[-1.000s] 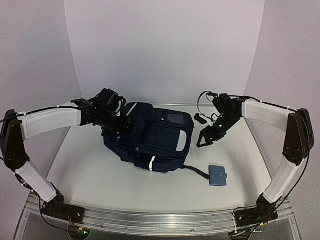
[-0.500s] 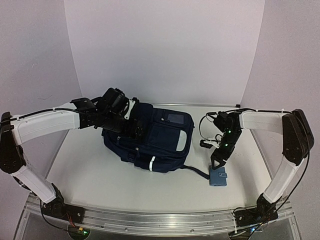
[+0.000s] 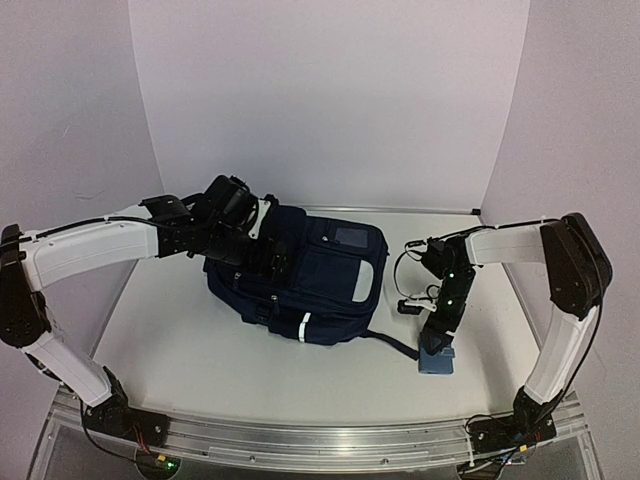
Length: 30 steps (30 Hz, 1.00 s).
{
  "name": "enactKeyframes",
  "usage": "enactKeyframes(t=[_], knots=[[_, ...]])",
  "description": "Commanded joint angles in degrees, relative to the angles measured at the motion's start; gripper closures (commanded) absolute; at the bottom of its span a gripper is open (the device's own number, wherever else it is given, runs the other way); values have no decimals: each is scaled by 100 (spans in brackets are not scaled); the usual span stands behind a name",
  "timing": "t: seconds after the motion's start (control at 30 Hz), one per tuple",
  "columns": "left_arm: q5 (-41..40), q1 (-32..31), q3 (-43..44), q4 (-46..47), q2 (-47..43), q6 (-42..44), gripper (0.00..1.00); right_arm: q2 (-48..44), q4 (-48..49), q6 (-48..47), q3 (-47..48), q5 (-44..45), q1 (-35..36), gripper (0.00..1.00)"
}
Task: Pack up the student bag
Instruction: Pick up the personal item from the center of the board.
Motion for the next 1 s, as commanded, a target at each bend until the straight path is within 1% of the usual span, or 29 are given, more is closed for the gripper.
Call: enactKeyframes(t=[0.0, 0.03, 0.1, 0.27, 0.37, 0.5, 0.53, 0.73, 0.97], knots=[[-2, -57, 244, 74, -218, -7, 7, 407, 37, -269, -67, 52, -33, 19], [-1, -68, 243, 82, -220, -14, 7, 447, 34, -269, -53, 28, -36, 20], [3, -88, 247, 92, -236, -22, 6, 503, 3, -255, -15, -92, -31, 27], [-68, -96, 197, 160, -334, -58, 6, 305, -343, -245, 154, -416, -67, 61], [-156, -96, 181, 200, -356, -74, 6, 34, -560, -245, 259, -527, -79, 76], [-204, -92, 179, 251, -356, -77, 6, -270, -844, -235, 411, -722, -96, 99], [-203, -92, 179, 268, -360, -77, 6, -331, -906, -231, 445, -785, -109, 100], [-146, -92, 113, 388, -486, -78, 5, -782, -1342, -157, 813, -1401, -270, 100], [123, -92, -28, 682, -572, -105, 1, -1371, -1523, 128, 1345, -2023, -470, 100]])
